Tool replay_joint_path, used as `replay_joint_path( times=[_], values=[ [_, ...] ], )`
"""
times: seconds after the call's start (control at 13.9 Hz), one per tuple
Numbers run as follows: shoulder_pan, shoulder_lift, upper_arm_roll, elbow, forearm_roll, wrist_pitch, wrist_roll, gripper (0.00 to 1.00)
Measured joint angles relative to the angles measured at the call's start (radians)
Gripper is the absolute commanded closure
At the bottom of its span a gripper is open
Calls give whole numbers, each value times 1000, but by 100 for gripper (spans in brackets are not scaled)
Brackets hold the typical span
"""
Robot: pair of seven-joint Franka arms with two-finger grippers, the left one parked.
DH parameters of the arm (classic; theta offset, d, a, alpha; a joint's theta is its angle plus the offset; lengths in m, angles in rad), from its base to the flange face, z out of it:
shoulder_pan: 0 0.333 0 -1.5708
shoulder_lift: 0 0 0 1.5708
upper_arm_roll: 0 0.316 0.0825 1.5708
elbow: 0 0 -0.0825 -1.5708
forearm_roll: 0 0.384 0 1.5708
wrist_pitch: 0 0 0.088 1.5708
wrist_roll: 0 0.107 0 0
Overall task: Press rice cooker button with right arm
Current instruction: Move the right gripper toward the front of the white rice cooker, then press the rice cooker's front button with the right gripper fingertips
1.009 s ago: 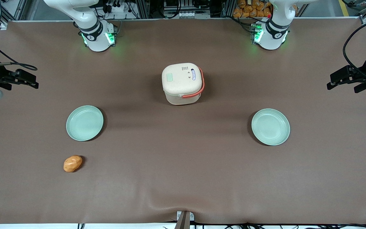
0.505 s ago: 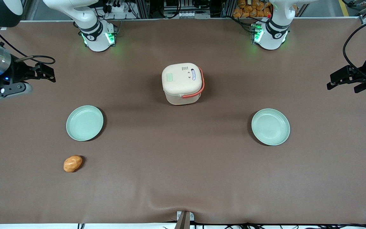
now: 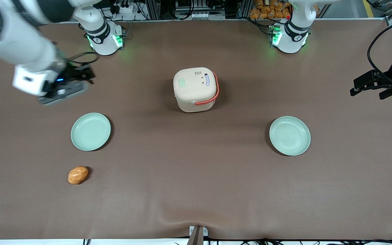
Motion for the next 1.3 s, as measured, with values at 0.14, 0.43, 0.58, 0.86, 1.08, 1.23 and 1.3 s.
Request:
replay_joint_path(
  times=[0.14, 0.43, 0.58, 0.86, 1.08, 1.23, 1.3],
  values=[
    [110, 27, 3, -2, 1, -7, 171, 97],
    [280, 115, 7, -3, 2, 32, 374, 100],
    [291, 155, 10, -3, 33, 58, 379, 100],
    [291, 205, 10, -3, 161, 136, 379, 100],
    [297, 242, 16, -3, 200, 165, 379, 100],
    [313, 274, 18, -3, 237, 178, 379, 100],
    [322, 291, 18, -3, 249, 189, 379, 100]
  ],
)
